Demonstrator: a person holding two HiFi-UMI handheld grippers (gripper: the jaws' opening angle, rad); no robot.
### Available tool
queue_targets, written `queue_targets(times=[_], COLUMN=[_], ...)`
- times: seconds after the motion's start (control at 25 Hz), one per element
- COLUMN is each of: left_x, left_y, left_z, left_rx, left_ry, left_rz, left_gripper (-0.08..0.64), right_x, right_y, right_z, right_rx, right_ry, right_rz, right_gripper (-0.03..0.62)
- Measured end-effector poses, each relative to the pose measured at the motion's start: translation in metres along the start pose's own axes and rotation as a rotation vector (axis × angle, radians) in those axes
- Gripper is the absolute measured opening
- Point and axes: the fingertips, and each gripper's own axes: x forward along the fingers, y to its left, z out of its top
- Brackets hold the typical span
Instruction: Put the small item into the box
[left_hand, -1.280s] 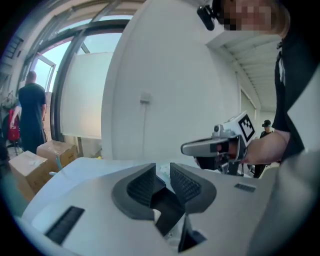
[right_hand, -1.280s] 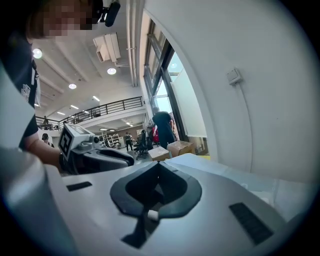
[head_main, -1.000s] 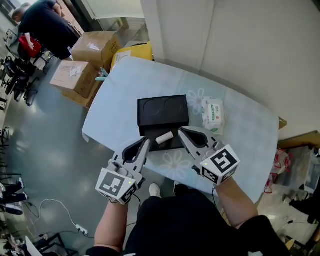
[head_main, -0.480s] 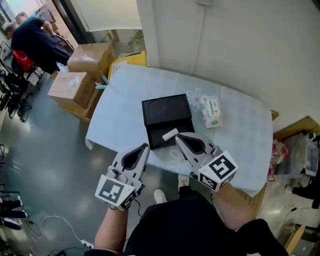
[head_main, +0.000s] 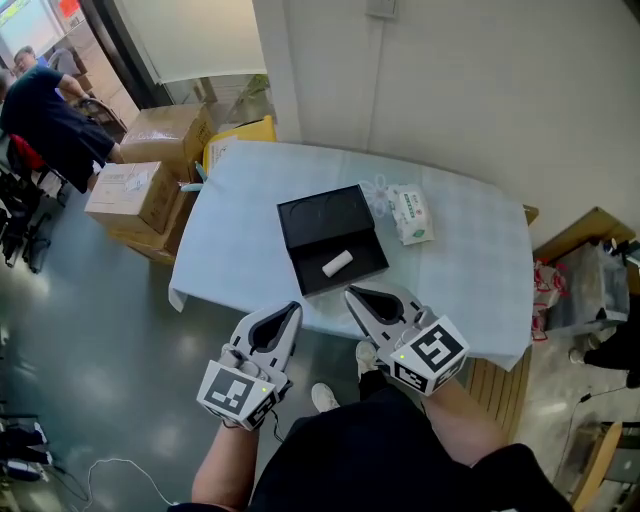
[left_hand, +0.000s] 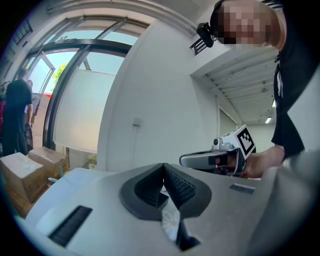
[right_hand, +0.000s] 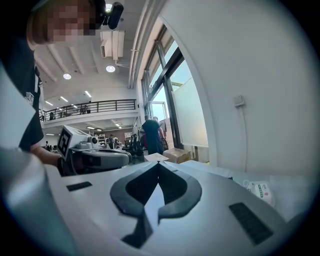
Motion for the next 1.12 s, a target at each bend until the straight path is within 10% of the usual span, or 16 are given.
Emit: queue_targets(times=[1.12], left_x=[-0.008], left_y=[-0.022], left_z=[-0.014], left_rx=[0.024], left_ry=[0.009], left_rz=[-0.094], left_gripper=[0.008], right_x=[-0.024], right_y=[0.026], right_z=[-0.01], right_rx=[-0.003], right_ry=[0.003], right_rz=[-0.063], right_gripper=[0.009])
